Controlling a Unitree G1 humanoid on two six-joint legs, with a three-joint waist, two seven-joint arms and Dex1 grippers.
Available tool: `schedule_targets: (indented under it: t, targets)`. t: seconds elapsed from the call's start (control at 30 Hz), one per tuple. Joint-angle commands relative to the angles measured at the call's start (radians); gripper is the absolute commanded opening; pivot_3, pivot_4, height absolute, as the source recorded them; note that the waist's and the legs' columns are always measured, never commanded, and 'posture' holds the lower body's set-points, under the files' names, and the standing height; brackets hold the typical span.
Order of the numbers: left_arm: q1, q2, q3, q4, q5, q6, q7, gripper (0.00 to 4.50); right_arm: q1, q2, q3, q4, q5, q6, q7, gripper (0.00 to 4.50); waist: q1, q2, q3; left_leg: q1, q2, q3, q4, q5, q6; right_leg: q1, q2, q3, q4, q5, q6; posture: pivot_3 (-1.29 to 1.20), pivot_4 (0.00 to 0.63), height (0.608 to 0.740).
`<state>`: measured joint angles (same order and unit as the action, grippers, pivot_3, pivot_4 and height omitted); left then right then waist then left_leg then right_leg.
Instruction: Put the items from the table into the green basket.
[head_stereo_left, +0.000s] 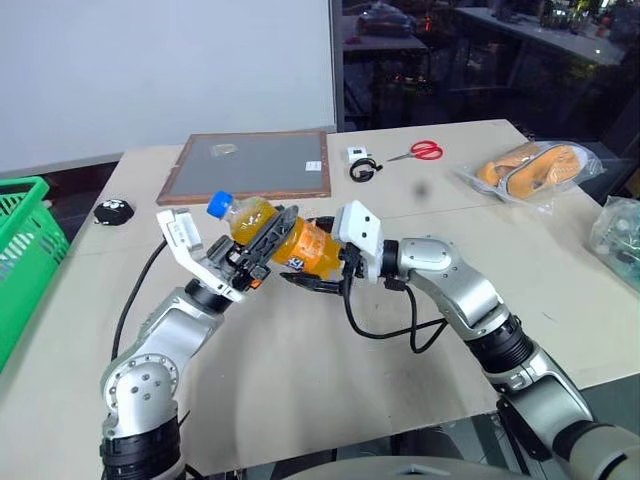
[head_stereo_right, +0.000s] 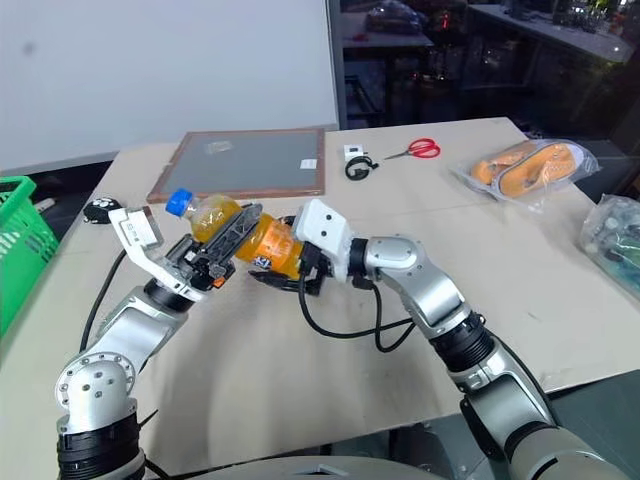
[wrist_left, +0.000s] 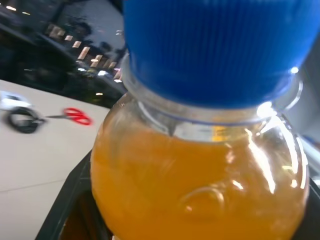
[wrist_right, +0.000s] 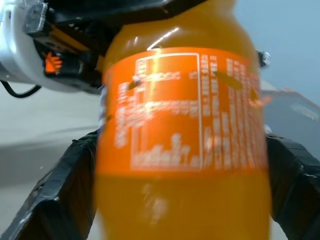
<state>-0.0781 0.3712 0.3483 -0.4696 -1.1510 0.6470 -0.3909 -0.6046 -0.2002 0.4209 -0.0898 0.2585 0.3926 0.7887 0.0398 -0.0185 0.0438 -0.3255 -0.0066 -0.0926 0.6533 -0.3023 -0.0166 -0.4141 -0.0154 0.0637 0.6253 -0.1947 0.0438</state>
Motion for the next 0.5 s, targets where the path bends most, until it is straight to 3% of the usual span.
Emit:
schedule_targets:
  t: [0.03, 0.13, 0.23, 0.33, 0.43, 0.5]
  targets:
    - [-0.113, 0.148, 0.131, 0.020, 0.148, -0.085, 0.088, 2.62, 0.029, -0.109, -0.115, -0.046, 0.075, 0.019, 0.093, 4.50, 0.004, -0.002, 0.001, 0.000, 0.000, -0.001, 0.000, 0.000, 0.000, 0.000, 0.000, -0.001, 0.000, -0.001, 0.002, 0.14, 0.000, 0.740]
    - [-0.178, 0.278, 0.181, 0.093, 0.303, -0.115, 0.153, 2.62, 0.041, -0.170, -0.174, -0.060, 0.140, 0.036, 0.150, 4.50, -0.001, -0.001, 0.002, 0.000, 0.000, -0.001, 0.000, 0.000, 0.000, 0.000, 0.000, -0.002, 0.000, -0.002, 0.003, 0.15, 0.000, 0.740]
    - [-0.193, 0.516, 0.201, 0.315, 0.626, -0.165, 0.243, 2.62, 0.029, -0.223, -0.251, -0.138, 0.308, 0.152, 0.240, 4.50, -0.008, 0.000, 0.002, 0.001, 0.000, 0.000, -0.001, 0.000, 0.000, 0.000, 0.000, 0.000, 0.000, -0.002, 0.003, 0.16, 0.000, 0.740]
    - [-0.070, 0.771, 0.144, 0.448, 0.966, -0.270, 0.266, 2.62, -0.013, -0.223, -0.319, -0.195, 0.465, 0.254, 0.262, 4.50, -0.024, 0.002, 0.004, 0.002, 0.002, 0.000, -0.006, 0.000, 0.000, -0.002, 0.002, 0.001, 0.000, -0.001, 0.005, 0.16, 0.000, 0.740]
    - [0.022, 0.909, 0.160, 0.580, 1.172, -0.325, 0.316, 2.62, -0.052, -0.211, -0.373, -0.243, 0.604, 0.328, 0.252, 4.50, -0.024, 0.000, 0.007, -0.001, 0.002, 0.001, -0.010, 0.000, 0.000, -0.007, 0.002, 0.000, 0.000, 0.001, 0.002, 0.16, 0.000, 0.740]
    - [0.058, 0.944, 0.186, 0.668, 1.234, -0.359, 0.316, 2.62, -0.072, -0.202, -0.396, -0.263, 0.670, 0.363, 0.233, 4.50, -0.018, -0.002, 0.008, -0.002, 0.001, 0.000, -0.011, 0.000, 0.000, -0.008, 0.000, -0.002, 0.000, 0.001, 0.002, 0.16, 0.000, 0.740]
